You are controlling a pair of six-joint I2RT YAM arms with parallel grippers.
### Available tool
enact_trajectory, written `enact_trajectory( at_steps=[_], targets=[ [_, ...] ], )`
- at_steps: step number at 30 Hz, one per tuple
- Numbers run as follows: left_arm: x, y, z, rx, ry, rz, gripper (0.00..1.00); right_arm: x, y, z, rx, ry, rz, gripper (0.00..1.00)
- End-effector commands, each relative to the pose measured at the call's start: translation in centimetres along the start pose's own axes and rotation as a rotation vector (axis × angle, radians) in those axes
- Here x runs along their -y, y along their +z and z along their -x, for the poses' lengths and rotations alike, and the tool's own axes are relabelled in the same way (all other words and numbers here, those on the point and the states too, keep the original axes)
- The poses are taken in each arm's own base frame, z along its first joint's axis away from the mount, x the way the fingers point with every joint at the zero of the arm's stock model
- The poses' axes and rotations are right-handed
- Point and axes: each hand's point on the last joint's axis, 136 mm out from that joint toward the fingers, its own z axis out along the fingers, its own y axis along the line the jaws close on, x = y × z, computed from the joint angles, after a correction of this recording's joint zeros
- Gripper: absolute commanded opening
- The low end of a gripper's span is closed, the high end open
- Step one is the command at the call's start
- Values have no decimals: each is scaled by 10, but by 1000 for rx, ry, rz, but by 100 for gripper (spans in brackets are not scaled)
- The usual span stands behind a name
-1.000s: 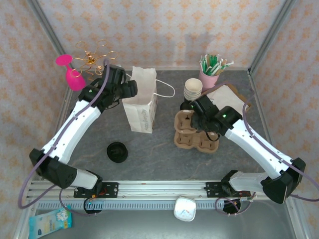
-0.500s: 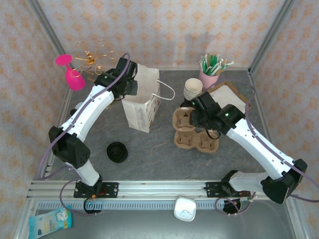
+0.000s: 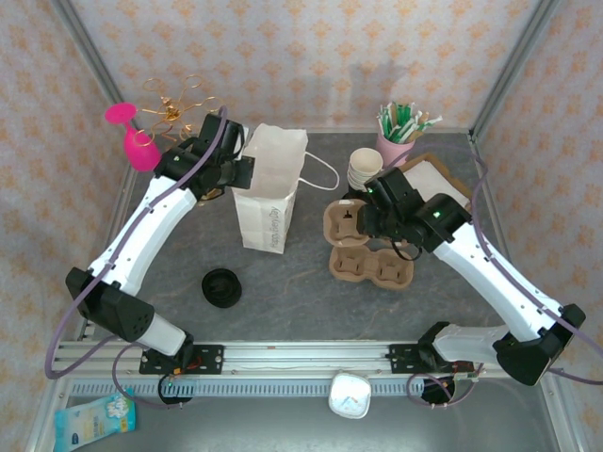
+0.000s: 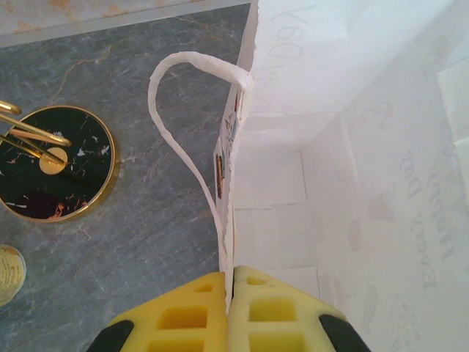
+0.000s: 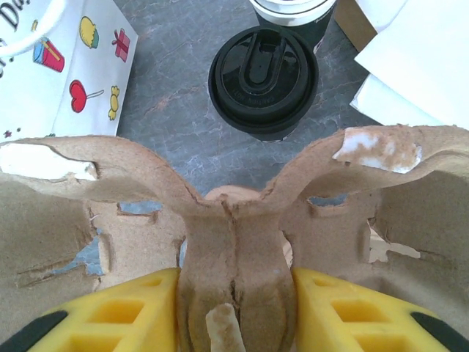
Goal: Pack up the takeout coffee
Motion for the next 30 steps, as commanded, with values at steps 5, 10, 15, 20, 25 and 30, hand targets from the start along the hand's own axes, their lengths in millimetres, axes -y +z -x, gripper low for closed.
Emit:
enact_trajectory(
  at_steps=[5,10,15,20,25,30],
  targets=[
    [-14,-2,-15,-54,47,65,0,-3,-42,3,40,-16,67,41],
    [-1,1,-16,-67,84,-3,0,-7,-59,12,71,-24,94,41],
    [22,-4,-27,-80,153,-65,0,-23,-72,25,90,-50,150,41],
    [52,-19,-36,-65,194,-173,0,-45,-79,37,94,-91,203,41],
    [68,-26,-50,-73,200,-248,0,-61,-88,42,95,-125,255,41],
    [71,-30,-64,-70,236,-279,0,-75,-95,45,90,-149,299,41]
  ],
)
